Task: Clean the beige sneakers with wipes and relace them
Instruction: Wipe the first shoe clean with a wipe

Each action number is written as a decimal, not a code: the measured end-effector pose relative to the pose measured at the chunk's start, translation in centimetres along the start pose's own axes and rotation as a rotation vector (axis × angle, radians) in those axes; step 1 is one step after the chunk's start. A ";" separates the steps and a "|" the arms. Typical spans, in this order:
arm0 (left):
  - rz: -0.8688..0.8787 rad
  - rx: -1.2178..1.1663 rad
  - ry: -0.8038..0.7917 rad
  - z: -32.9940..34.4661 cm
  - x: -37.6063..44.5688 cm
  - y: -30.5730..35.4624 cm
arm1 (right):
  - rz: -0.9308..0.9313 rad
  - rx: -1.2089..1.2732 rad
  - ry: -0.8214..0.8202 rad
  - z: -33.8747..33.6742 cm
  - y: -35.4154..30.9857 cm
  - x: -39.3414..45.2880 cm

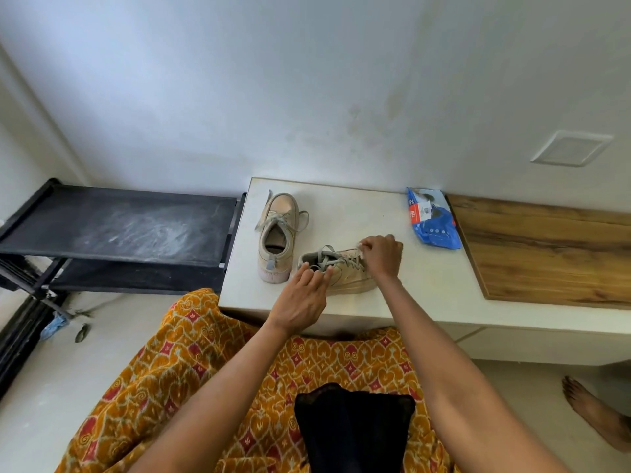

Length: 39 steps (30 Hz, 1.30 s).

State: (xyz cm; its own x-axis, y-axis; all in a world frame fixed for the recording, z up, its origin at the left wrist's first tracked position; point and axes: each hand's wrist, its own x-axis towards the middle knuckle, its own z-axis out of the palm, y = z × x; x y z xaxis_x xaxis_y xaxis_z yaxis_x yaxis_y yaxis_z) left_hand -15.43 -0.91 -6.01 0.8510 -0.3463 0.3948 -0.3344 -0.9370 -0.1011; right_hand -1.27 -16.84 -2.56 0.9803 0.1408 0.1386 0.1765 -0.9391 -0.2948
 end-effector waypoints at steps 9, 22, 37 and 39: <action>0.008 -0.002 0.030 -0.2 0.2 -0.3 | 0.104 -0.165 0.021 -1.1 1.5 1.4; -0.019 0.004 -0.026 -0.4 0.3 0.1 | -0.218 -0.098 -0.044 -0.3 1.9 0.4; -0.043 0.069 -0.068 -0.9 0.5 0.8 | -0.383 0.137 -0.306 -1.2 -0.6 -0.6; -0.039 0.066 -0.071 -0.9 0.4 0.7 | -0.323 -0.039 -0.208 -1.1 2.2 -1.1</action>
State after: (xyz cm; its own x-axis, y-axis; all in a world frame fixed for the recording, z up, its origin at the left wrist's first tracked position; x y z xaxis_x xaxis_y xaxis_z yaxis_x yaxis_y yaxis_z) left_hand -15.72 -1.64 -5.08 0.8900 -0.3101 0.3343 -0.2755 -0.9499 -0.1477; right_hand -2.09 -19.42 -2.32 0.8726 0.4880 0.0219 0.4793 -0.8467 -0.2309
